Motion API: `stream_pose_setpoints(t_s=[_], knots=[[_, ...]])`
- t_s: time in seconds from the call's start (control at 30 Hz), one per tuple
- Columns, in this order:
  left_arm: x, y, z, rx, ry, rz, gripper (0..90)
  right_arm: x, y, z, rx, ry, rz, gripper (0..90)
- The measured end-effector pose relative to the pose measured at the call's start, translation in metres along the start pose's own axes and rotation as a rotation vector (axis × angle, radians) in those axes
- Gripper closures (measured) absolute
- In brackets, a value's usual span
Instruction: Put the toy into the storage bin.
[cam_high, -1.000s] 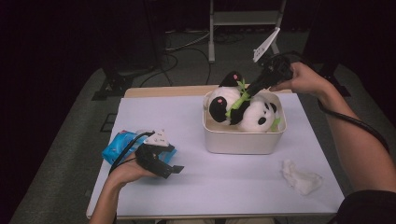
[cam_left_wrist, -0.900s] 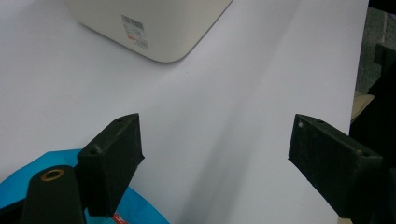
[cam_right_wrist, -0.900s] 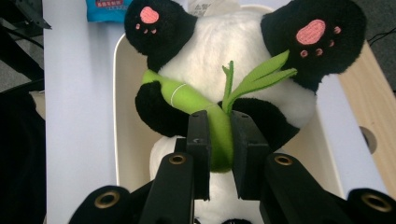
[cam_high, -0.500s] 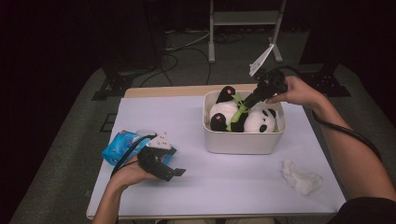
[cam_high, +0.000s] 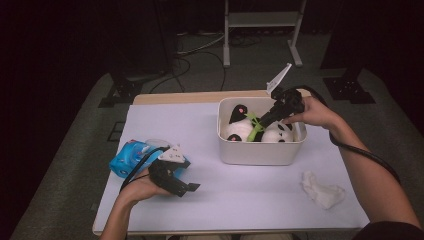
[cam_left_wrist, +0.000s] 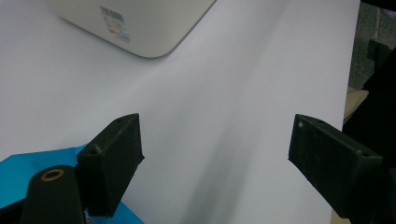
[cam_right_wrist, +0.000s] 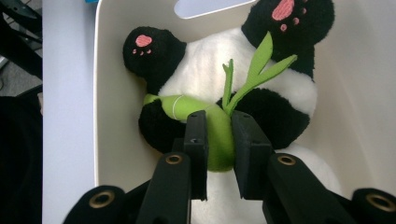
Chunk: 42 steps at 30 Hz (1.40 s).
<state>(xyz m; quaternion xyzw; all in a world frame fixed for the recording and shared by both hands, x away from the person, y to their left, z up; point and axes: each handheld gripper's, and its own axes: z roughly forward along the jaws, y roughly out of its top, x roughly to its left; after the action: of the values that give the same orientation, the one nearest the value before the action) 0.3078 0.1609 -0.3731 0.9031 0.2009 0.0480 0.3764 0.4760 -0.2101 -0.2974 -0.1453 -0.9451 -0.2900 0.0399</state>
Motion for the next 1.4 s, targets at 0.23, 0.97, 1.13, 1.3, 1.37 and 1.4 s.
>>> stream_pose_setpoints(t_s=[0.23,0.97,1.13,1.3,1.37,1.4], knots=[[-0.001,-0.002,-0.002,-0.004,0.005,0.005,16.6,0.006,-0.007,-0.011,-0.037,-0.031,0.026,66.8],[-0.003,0.005,-0.004,-0.003,0.010,0.033,16.6,0.033,-0.040,-0.058,-0.128,-0.112,0.062,55.2],[-0.001,0.006,-0.003,-0.006,0.015,0.031,16.6,0.038,-0.050,-0.062,-0.152,-0.103,0.075,52.0],[0.000,0.008,0.000,-0.009,0.013,0.029,16.6,0.043,-0.058,-0.066,-0.158,-0.110,0.087,50.0],[0.001,0.009,0.001,-0.004,0.011,0.029,16.6,0.045,-0.063,-0.067,-0.175,-0.103,0.093,49.6],[0.001,0.009,0.001,-0.005,0.010,0.027,16.6,0.046,-0.064,-0.067,-0.177,-0.102,0.093,49.2]])
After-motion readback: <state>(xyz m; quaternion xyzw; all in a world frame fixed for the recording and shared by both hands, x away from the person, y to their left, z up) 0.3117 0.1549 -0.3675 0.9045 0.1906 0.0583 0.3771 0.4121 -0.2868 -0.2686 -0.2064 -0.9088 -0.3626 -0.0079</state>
